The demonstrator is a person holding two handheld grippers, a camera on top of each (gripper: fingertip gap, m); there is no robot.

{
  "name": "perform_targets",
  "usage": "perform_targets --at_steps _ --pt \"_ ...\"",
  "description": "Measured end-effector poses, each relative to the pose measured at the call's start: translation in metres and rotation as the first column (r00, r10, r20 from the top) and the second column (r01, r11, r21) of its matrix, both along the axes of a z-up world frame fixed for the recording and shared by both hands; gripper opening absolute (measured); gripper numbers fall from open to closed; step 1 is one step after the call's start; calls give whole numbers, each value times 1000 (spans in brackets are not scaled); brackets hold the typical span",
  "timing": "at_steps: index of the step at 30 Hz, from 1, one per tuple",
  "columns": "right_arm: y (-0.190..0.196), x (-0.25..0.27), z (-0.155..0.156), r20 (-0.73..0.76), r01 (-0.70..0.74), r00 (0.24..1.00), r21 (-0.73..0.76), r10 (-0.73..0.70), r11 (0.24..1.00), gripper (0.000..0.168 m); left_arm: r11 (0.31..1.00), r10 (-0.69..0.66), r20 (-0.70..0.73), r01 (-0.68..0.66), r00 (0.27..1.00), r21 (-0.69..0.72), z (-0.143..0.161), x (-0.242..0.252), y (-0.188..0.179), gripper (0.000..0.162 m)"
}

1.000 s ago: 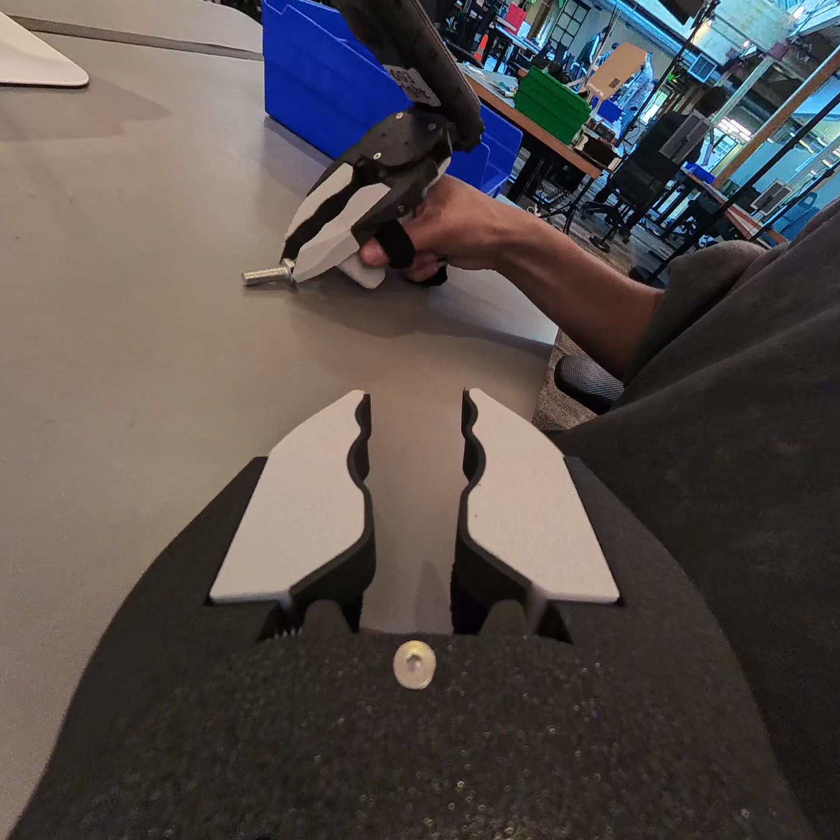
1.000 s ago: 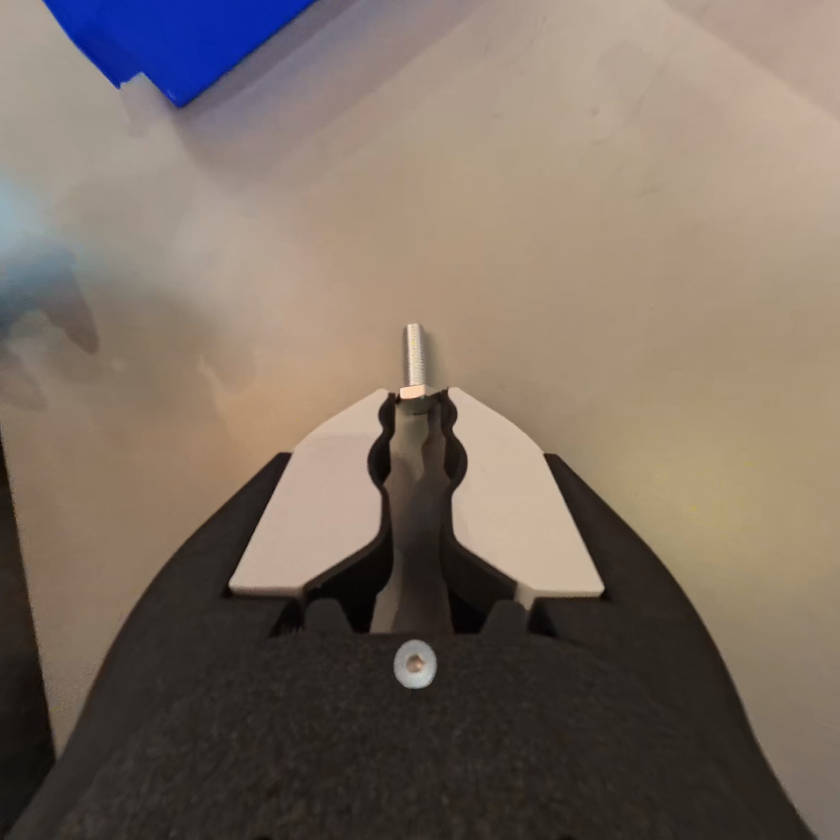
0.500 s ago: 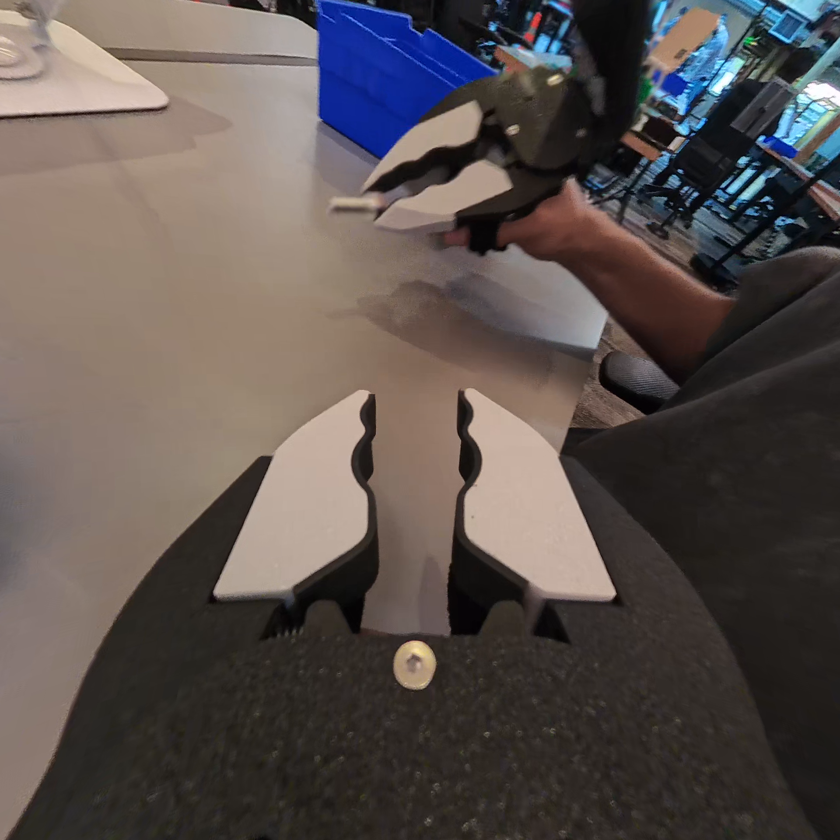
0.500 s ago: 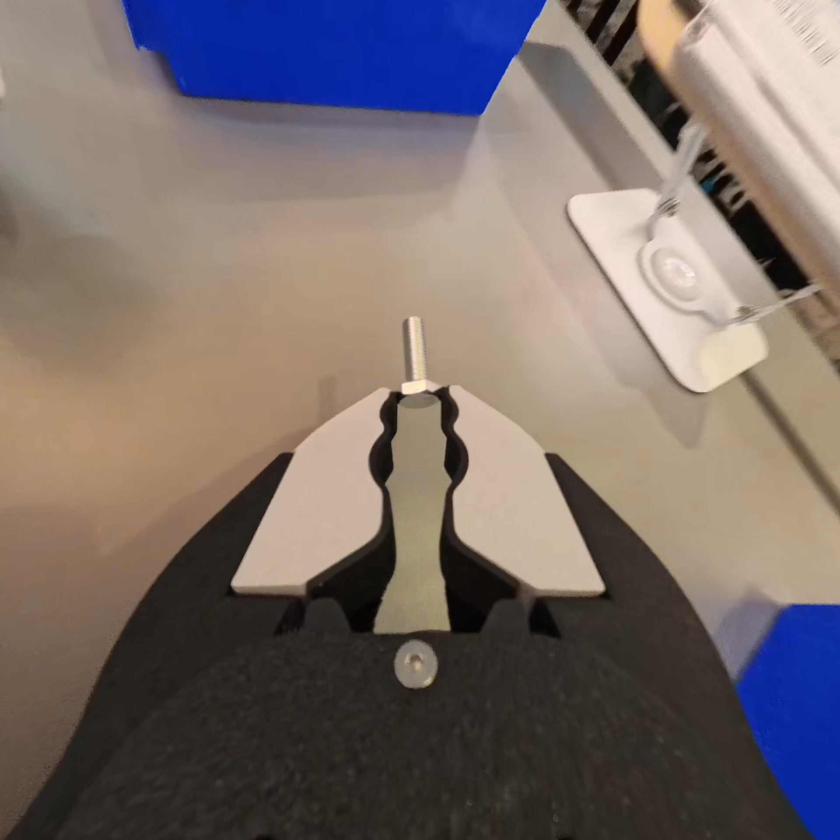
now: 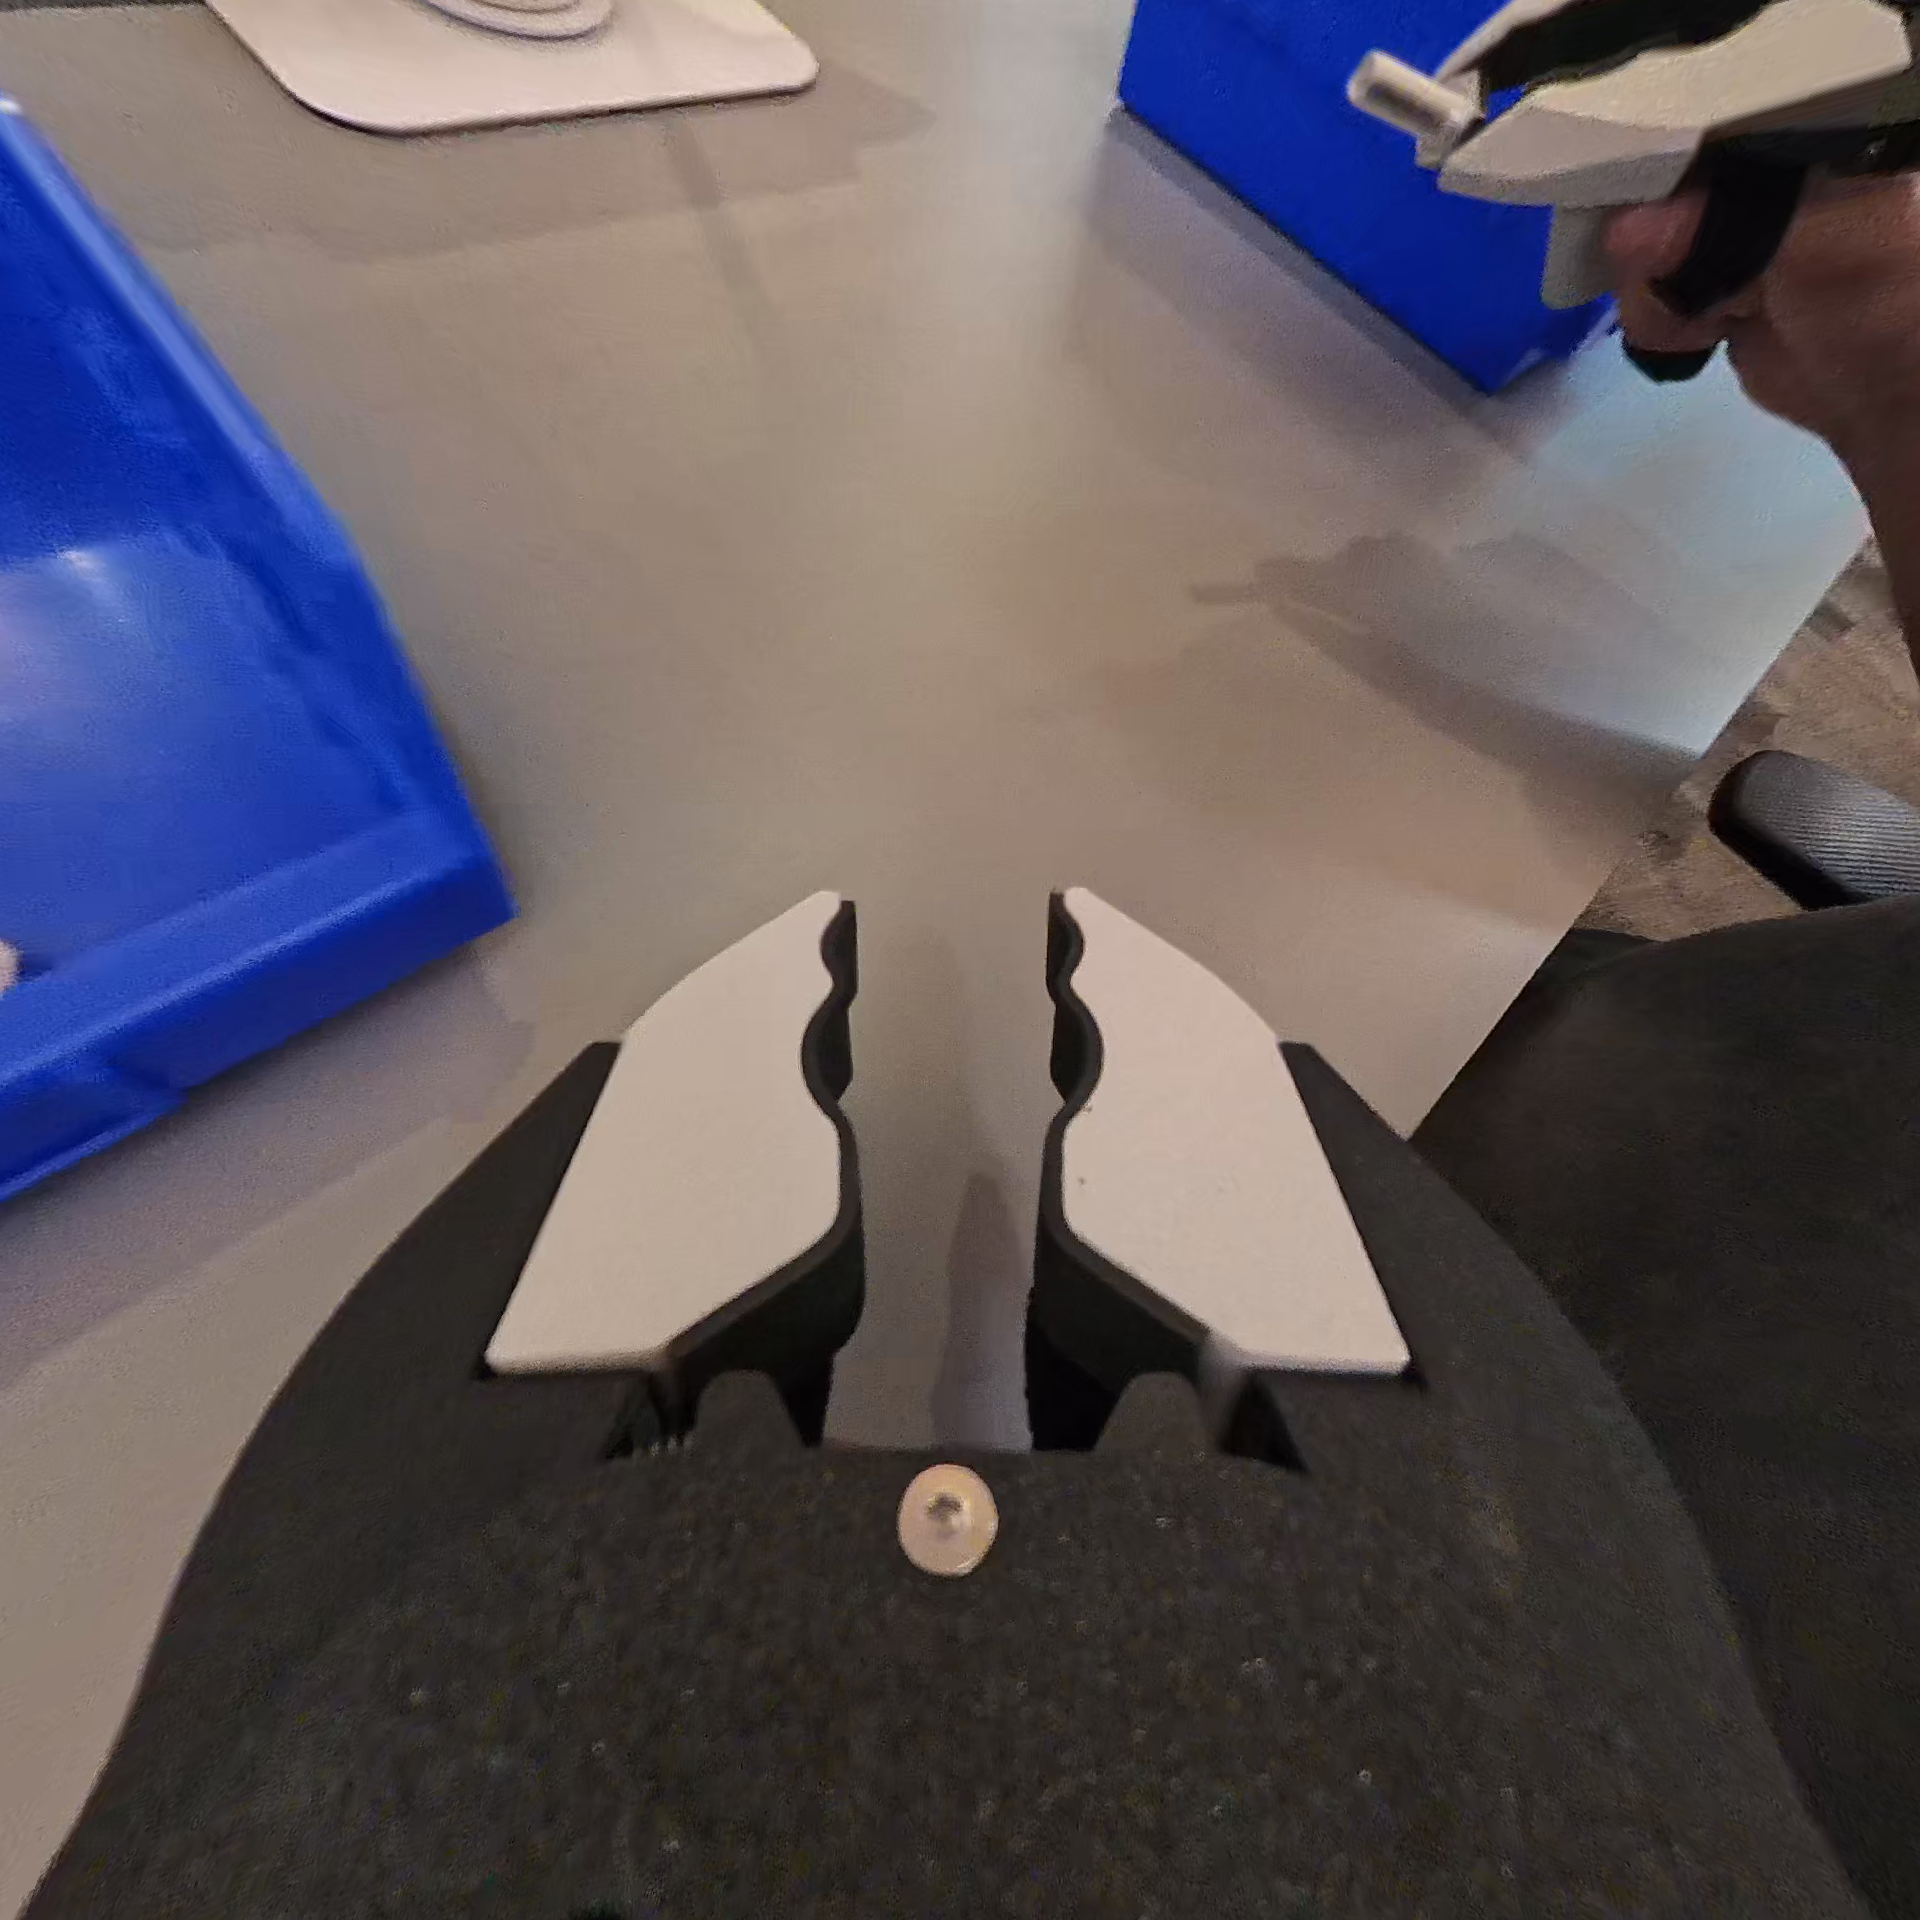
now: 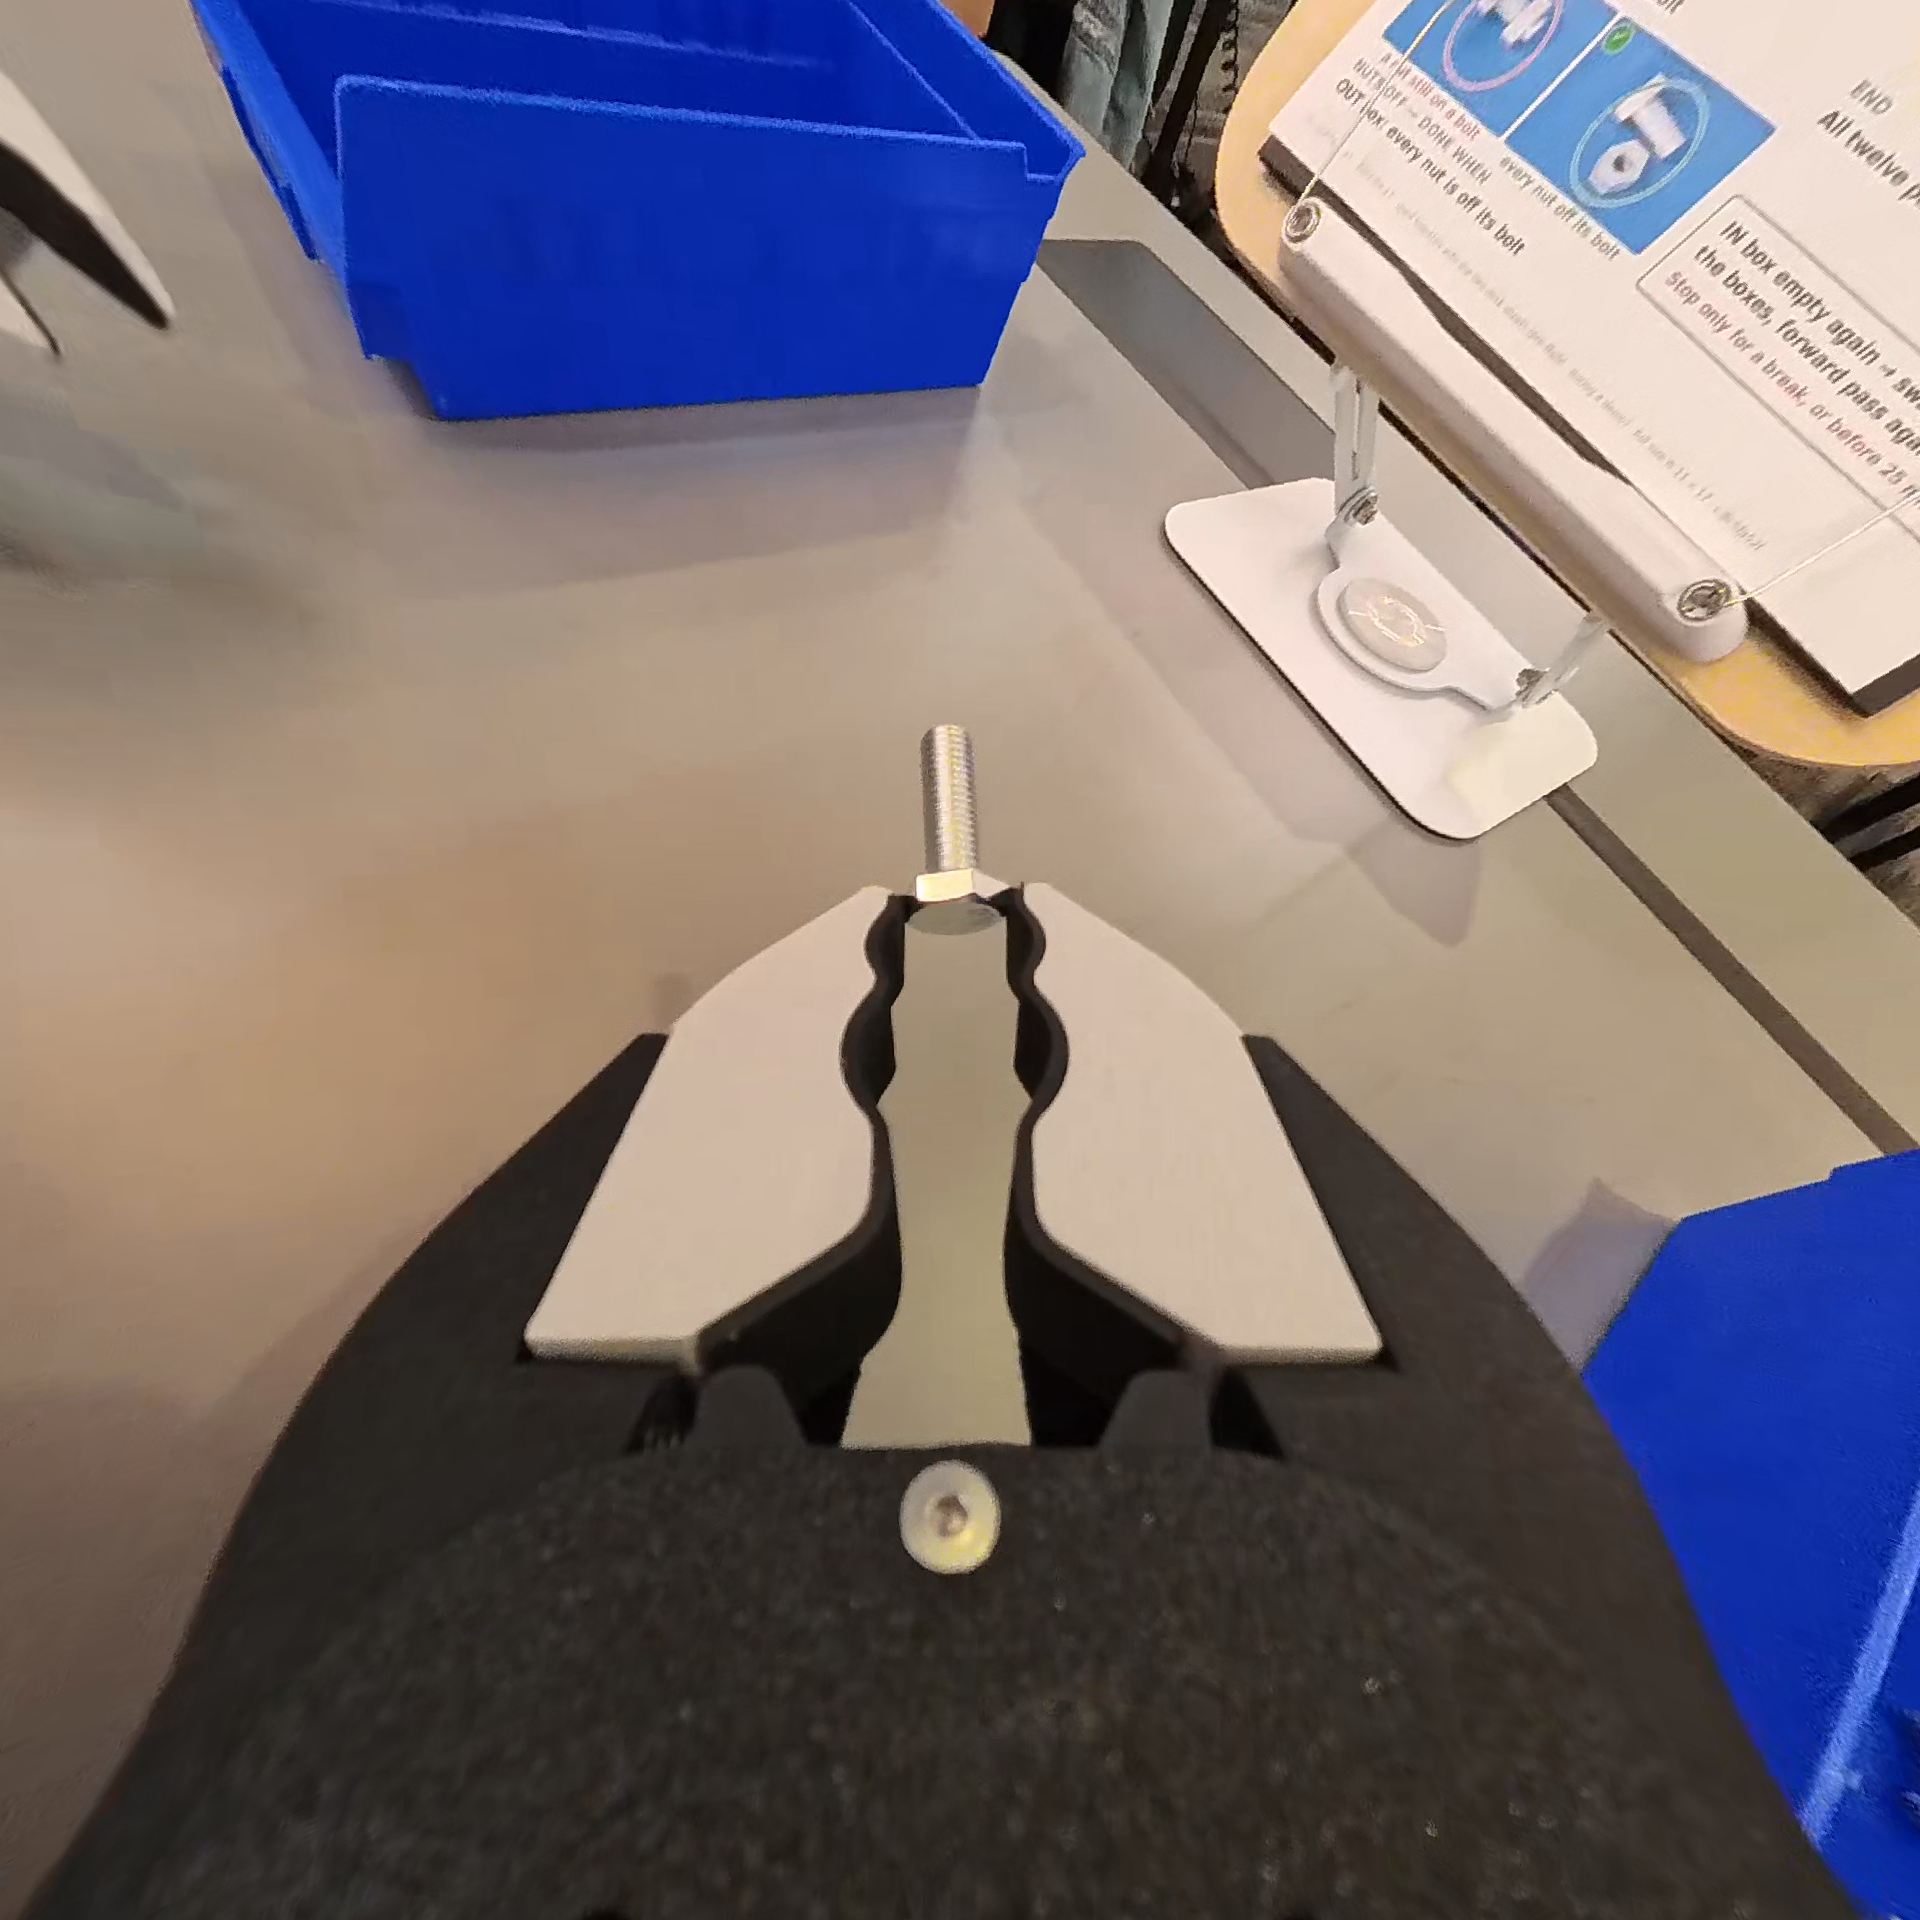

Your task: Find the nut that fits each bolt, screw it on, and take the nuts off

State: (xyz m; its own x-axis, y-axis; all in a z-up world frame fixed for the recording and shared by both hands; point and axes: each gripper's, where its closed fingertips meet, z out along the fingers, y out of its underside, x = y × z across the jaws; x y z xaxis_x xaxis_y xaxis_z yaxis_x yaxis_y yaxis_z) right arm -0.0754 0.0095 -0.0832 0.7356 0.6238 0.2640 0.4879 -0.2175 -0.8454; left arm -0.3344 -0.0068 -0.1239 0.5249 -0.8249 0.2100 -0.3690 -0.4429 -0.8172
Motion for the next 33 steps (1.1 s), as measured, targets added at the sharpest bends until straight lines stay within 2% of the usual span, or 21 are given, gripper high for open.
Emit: perform_targets --at_steps 3,5,7,9,12,16,21,27,30,33 --pt "1 0 2 -25 -3 1000 1 3 1000 19 989 145 -155 -139 977 49 26 -41 45 35" --pt "2 -2 2 -35 -14 999 5 14 1000 19 978 209 -327 -204 922 48 33 -68 78 42" --pt "4 -4 1 -29 -25 999 5 25 1000 19 963 251 -499 -265 830 44 29 -92 111 41" --pt "5 -7 2 -20 -40 999 11 40 999 19 954 200 -603 -294 772 -59 10 -103 130 44" --pt "6 -9 -1 -8 -51 999 16 51 999 19 909 104 -660 -340 744 -240 -21 -106 145 44" --pt "8 -4 -11 -38 -55 998 -11 55 998 19 878 12 -742 -362 670 -313 -46 -111 156 42" --pt "15 8 -19 -79 -48 996 -34 46 998 19 866 -58 -778 -356 625 -351 -54 -110 155 42" --pt "17 13 -23 -107 -48 993 -52 42 998 19 865 -113 -784 -328 610 -379 -59 -102 151 40" --pt "16 13 -25 -97 -45 994 -58 39 997 19 851 -153 -786 -325 599 -413 -61 -102 149 31" --pt "14 13 -23 -89 -43 995 -55 38 998 19 832 -212 -795 -321 568 -452 -63 -104 147 30"
